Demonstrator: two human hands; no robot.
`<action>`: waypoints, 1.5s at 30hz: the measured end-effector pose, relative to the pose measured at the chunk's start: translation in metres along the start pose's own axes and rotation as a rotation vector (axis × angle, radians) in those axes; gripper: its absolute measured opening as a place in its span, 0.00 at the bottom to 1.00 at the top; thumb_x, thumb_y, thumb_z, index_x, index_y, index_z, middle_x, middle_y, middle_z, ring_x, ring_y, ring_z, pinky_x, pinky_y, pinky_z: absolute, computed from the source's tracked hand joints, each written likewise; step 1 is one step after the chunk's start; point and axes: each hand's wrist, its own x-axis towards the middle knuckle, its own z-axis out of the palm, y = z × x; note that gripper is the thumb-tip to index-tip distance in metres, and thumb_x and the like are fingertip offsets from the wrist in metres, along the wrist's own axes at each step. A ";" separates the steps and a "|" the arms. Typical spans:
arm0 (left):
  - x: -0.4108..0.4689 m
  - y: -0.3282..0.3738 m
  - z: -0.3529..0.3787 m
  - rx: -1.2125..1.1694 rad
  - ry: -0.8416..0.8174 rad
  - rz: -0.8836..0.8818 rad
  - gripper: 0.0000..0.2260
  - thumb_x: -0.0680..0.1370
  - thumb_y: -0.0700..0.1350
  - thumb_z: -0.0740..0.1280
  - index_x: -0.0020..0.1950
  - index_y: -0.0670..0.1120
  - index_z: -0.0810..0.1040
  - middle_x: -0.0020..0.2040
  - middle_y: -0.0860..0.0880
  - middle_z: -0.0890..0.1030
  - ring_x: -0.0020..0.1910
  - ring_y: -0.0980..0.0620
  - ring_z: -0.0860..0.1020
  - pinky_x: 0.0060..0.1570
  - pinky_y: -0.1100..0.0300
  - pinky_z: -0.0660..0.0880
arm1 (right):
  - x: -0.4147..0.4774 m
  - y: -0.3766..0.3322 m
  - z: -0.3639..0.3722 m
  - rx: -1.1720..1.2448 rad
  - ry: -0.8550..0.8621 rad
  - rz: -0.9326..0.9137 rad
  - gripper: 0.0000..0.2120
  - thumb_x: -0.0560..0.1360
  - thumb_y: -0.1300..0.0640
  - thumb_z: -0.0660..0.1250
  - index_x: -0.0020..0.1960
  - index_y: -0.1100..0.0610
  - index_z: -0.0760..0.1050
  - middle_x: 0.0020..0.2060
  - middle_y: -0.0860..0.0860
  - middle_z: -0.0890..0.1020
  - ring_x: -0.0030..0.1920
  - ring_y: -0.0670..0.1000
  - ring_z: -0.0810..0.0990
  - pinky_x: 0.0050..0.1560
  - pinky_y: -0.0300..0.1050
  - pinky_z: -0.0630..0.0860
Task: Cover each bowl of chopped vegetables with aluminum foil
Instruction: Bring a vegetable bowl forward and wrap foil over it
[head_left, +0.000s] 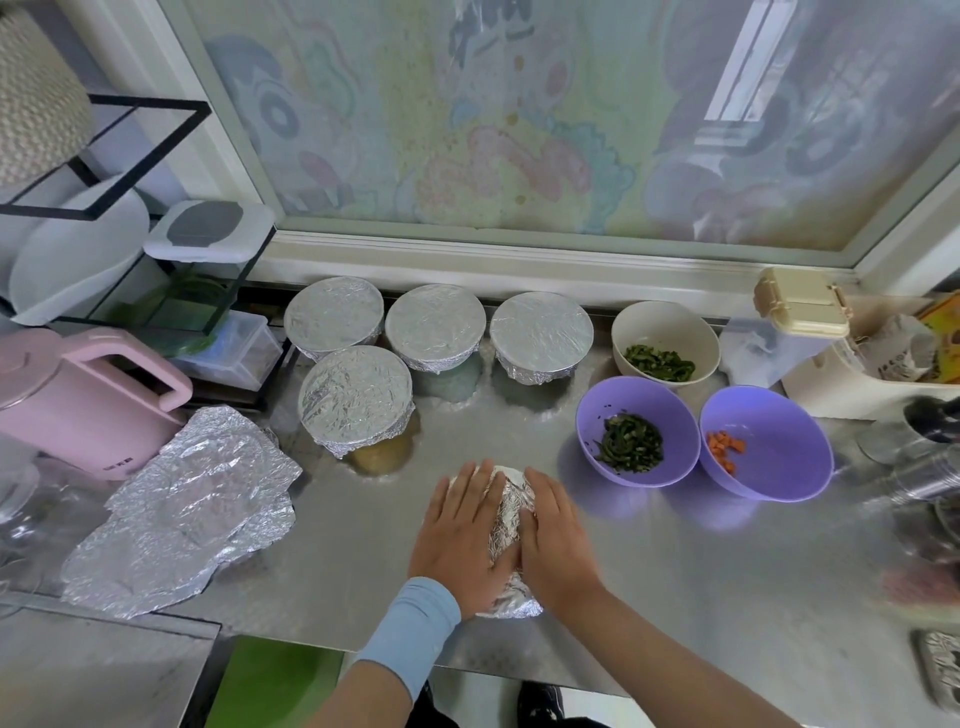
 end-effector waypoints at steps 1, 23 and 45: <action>0.000 0.001 -0.001 -0.004 -0.018 -0.025 0.34 0.76 0.63 0.56 0.76 0.44 0.66 0.77 0.46 0.63 0.76 0.45 0.62 0.72 0.46 0.54 | 0.002 0.000 -0.001 0.040 -0.005 0.015 0.22 0.82 0.57 0.56 0.75 0.55 0.62 0.71 0.49 0.68 0.70 0.49 0.66 0.68 0.34 0.57; 0.003 0.041 0.000 0.048 -0.108 0.091 0.49 0.68 0.72 0.55 0.80 0.46 0.46 0.81 0.49 0.41 0.77 0.50 0.33 0.74 0.38 0.39 | 0.006 0.014 -0.008 0.478 -0.114 0.258 0.16 0.82 0.60 0.56 0.61 0.43 0.74 0.59 0.41 0.79 0.63 0.44 0.75 0.69 0.42 0.67; -0.011 -0.015 0.003 -0.389 0.080 -0.206 0.28 0.82 0.50 0.55 0.80 0.49 0.48 0.80 0.53 0.52 0.77 0.53 0.52 0.74 0.63 0.49 | 0.002 -0.001 0.002 -0.332 -0.138 -0.154 0.34 0.77 0.41 0.51 0.79 0.54 0.52 0.78 0.50 0.55 0.77 0.51 0.54 0.72 0.50 0.62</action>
